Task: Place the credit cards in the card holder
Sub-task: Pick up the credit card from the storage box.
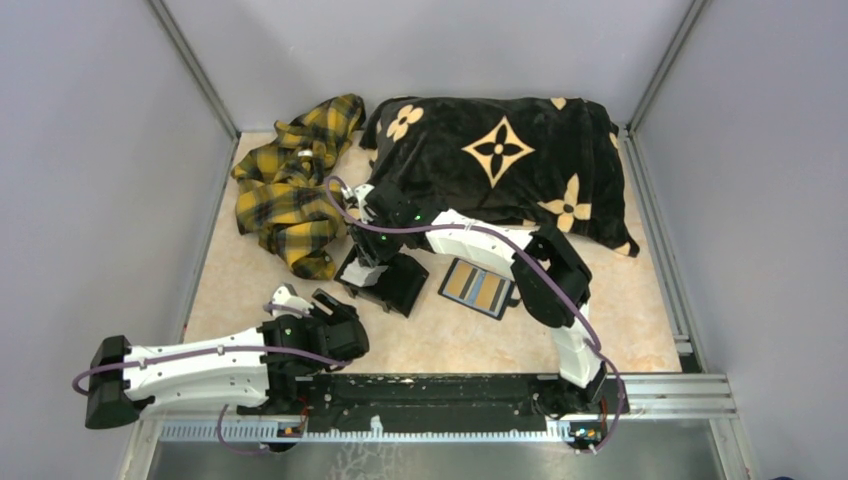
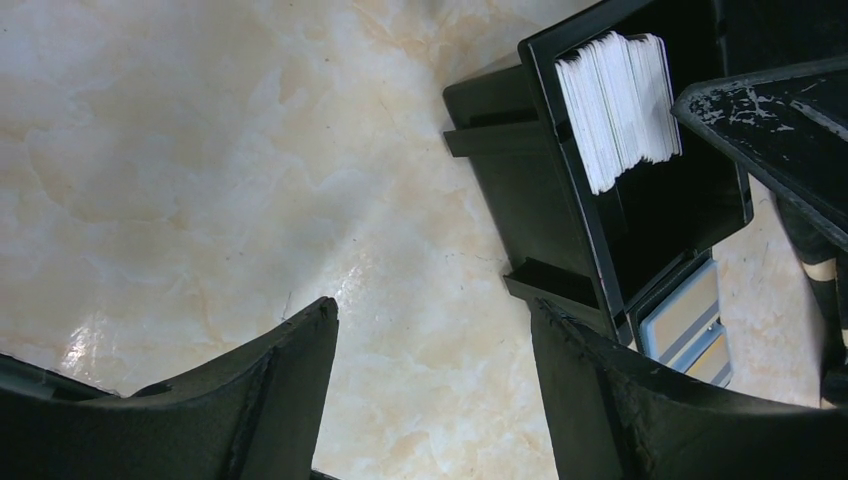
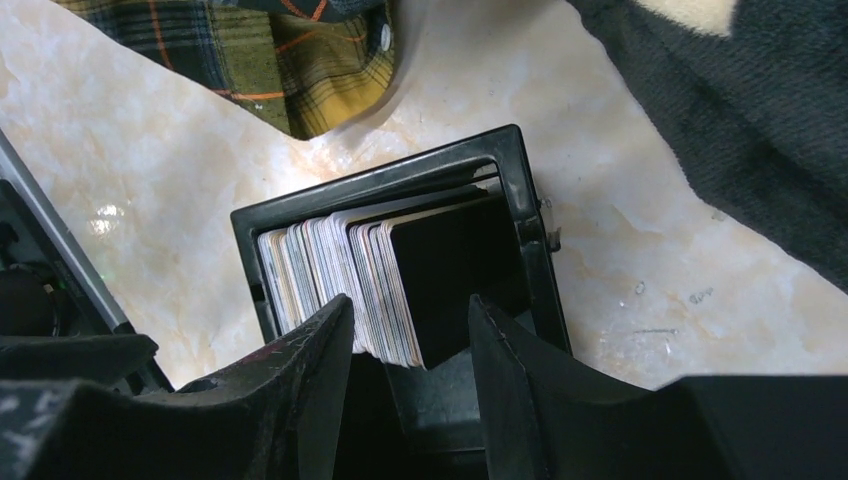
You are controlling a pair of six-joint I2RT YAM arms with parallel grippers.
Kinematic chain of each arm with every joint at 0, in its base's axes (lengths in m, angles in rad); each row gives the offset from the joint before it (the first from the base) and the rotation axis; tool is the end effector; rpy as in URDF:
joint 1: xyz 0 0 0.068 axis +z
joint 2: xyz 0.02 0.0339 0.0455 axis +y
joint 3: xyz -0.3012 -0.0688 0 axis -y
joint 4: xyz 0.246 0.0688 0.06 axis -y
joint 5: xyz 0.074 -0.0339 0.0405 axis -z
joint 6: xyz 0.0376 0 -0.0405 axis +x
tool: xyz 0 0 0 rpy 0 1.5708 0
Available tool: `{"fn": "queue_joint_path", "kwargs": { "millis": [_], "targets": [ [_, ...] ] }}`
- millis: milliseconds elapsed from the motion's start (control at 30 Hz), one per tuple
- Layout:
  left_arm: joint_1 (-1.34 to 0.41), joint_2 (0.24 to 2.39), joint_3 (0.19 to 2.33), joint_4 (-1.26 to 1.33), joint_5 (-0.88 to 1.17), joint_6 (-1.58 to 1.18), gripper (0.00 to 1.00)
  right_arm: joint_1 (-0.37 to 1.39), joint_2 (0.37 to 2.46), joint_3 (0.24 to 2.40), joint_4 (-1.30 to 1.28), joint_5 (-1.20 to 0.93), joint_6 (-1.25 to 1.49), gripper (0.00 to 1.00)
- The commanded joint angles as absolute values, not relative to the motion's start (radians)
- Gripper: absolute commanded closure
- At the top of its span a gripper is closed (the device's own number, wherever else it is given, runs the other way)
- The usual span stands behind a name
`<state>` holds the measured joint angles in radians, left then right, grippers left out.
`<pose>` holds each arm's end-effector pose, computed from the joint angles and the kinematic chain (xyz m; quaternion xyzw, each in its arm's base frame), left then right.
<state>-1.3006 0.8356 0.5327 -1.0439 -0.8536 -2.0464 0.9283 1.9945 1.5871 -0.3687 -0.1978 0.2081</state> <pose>0.0520 -0.0817 0.2245 -0.3726 0.8256 -0.1434 0.3988 0.2773 0.3828 0.2680 -0.3591 0.8453 0.2840 0.2756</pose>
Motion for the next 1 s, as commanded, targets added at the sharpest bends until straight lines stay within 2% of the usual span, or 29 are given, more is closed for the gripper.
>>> {"fn": "queue_joint_path", "kwargs": {
  "millis": [0,367,833,967],
  "targets": [
    [-1.303,0.827,0.513,-1.085,-0.914,-2.142,0.23,0.940,2.031,1.657,-0.363,-0.216,0.191,0.53],
    [-1.277,0.837,0.492,-1.034,-0.922,-2.088,0.22,0.939,2.075,1.641,-0.357,-0.242,0.212,0.54],
    [-1.148,0.820,0.456,-0.830,-0.863,-1.835,0.21,0.941,2.035,1.590,-0.333,-0.303,0.261,0.76],
    [-1.123,0.822,0.456,-0.789,-0.848,-1.783,0.21,0.945,2.017,1.592,-0.337,-0.302,0.265,0.77]
  ]
}}
